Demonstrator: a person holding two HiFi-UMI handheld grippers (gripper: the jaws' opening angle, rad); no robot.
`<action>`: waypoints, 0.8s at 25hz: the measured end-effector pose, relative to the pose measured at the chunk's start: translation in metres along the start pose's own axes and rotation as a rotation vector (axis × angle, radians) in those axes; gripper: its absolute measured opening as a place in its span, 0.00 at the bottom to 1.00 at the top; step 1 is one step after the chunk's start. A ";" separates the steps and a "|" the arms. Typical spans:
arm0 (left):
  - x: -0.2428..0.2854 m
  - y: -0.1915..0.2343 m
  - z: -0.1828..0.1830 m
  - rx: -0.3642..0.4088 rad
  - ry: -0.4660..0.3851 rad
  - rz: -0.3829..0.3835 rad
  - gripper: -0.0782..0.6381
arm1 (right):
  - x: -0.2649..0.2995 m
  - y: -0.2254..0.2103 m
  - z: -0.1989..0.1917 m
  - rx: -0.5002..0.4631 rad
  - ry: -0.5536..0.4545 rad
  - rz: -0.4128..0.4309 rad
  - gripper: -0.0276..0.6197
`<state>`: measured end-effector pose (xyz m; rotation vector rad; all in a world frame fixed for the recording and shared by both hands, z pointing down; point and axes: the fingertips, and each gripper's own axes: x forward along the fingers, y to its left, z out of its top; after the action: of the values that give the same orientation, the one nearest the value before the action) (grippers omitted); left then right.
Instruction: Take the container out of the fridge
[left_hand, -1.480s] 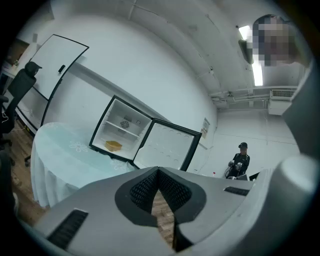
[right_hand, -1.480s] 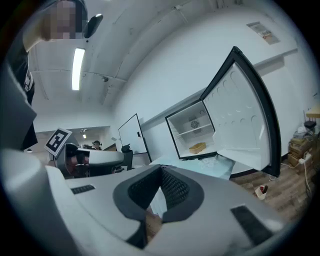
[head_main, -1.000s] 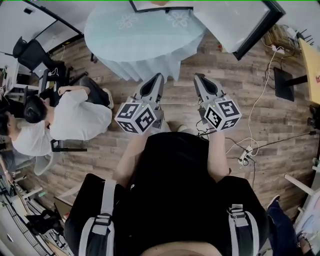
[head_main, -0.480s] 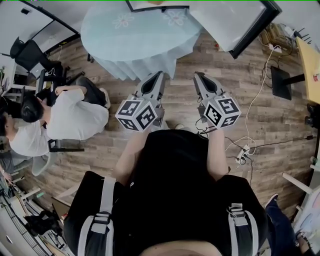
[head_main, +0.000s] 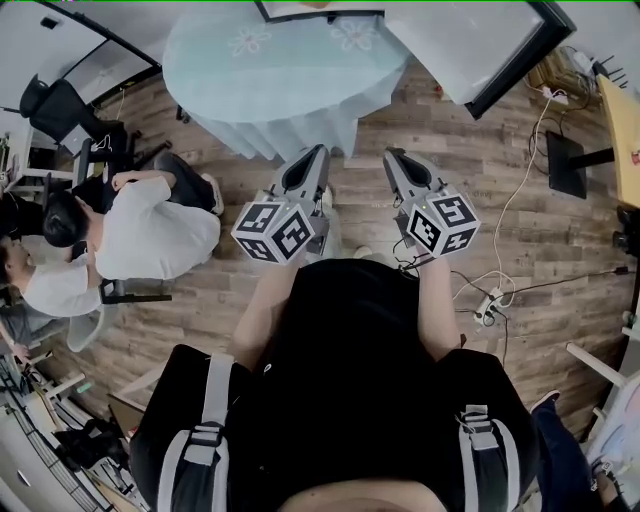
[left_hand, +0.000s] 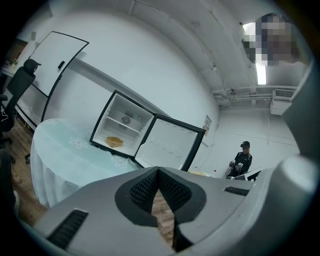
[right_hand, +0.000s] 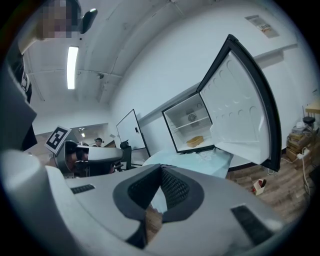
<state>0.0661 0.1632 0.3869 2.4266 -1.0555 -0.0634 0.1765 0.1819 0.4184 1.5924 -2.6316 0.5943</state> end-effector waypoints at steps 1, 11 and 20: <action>0.004 0.004 -0.001 -0.010 0.001 -0.005 0.11 | 0.003 -0.004 0.001 -0.006 0.003 -0.011 0.05; 0.042 0.040 0.009 -0.073 0.022 -0.009 0.11 | 0.048 -0.031 0.012 0.010 0.049 -0.040 0.05; 0.081 0.140 0.052 -0.112 0.014 0.071 0.11 | 0.173 -0.040 0.039 0.011 0.092 0.028 0.05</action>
<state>0.0162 0.0029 0.4164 2.2847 -1.1009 -0.0801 0.1342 0.0057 0.4298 1.4950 -2.5922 0.6673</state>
